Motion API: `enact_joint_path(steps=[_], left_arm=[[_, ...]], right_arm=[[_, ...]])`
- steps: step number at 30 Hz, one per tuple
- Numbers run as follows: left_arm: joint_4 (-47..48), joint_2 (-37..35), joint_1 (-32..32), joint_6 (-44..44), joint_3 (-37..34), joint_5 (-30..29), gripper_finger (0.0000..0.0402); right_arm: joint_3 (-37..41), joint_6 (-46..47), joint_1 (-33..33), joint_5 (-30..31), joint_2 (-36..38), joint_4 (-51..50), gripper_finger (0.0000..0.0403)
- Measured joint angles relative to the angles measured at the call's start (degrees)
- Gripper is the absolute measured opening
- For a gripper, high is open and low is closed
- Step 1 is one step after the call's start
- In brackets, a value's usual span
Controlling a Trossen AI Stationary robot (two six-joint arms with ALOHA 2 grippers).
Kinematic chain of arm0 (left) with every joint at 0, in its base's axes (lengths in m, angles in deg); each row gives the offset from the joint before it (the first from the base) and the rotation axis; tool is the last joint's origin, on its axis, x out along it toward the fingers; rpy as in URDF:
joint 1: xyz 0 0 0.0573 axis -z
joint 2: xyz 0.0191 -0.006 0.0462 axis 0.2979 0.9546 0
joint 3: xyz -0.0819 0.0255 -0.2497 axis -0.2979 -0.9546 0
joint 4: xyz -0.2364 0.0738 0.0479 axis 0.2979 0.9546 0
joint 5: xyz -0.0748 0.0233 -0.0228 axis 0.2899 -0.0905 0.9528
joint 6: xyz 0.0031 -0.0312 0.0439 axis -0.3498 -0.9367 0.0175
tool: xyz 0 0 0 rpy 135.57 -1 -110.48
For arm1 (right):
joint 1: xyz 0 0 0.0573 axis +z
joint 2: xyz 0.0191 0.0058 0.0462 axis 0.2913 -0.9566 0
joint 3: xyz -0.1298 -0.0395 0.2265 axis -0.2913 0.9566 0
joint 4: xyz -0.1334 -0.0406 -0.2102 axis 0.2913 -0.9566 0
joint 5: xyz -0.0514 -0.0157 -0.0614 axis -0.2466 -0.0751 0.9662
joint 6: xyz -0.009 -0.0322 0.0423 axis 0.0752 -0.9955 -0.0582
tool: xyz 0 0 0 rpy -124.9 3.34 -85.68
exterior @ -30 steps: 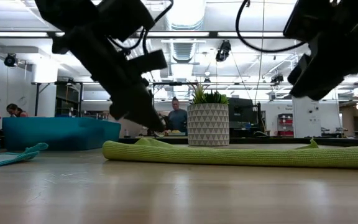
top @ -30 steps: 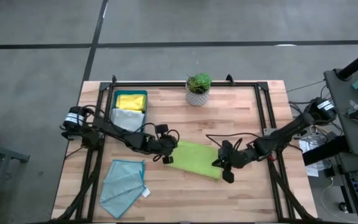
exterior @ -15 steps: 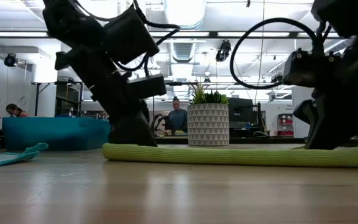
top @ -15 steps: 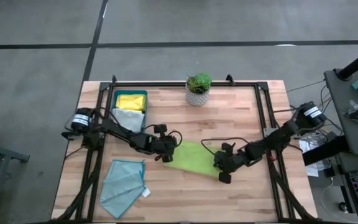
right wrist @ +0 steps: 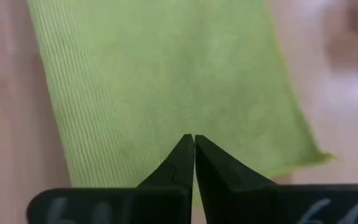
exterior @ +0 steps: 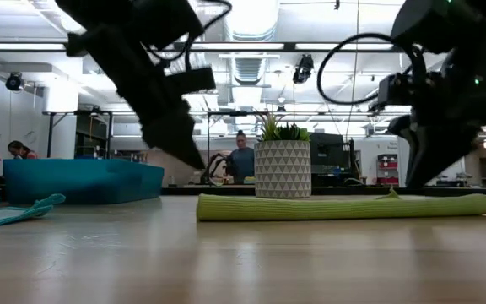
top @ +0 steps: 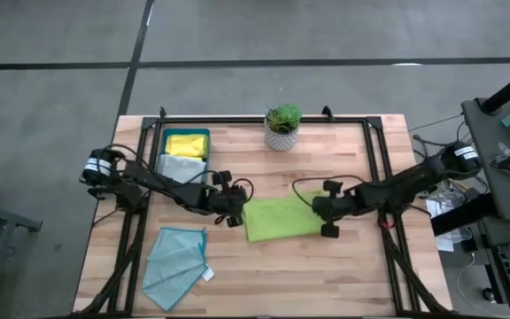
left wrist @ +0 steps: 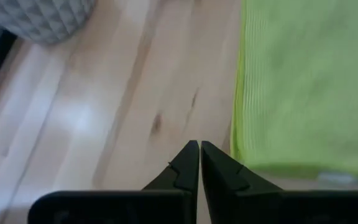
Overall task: Fold microfiber towels
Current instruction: Fold the green towel
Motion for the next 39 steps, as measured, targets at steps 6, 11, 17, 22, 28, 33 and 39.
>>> enact_joint_path(steps=[6,11,17,22,28,33,39], left_arm=[[-4.8,-1.9,0.6,0.0,0.0,3.3,0.0003],[-9.1,-1.8,1.7,0.0,-0.2,6.2,0.0003],[-14.2,-1.7,3.8,-0.5,-1.8,6.3,0.0003],[-15.4,-1.7,5.1,-3.0,-2.4,6.4,0.0003],[-16.0,-1.7,6.3,-4.2,-2.9,6.4,0.0003],[-16.0,-1.7,6.6,-4.5,-3.1,6.3,0.0003],[-17.5,-1.7,6.6,-4.5,-3.7,6.3,0.0003]], right_arm=[[0.0,11.2,-3.7,-2.1,5.7,-1.3,0.0009],[1.3,23.1,-5.5,-8.2,9.2,-1.9,0.0034],[4.0,34.2,-5.5,-9.1,10.8,-2.9,0.0102],[6.8,38.6,-5.5,-9.1,10.5,-3.0,0.0163],[8.9,39.8,-5.5,-9.1,10.6,-1.7,0.0219],[12.1,40.5,-5.5,-8.5,9.6,7.3,0.0242],[17.6,41.7,-5.5,-8.5,9.7,22.6,0.0243]])
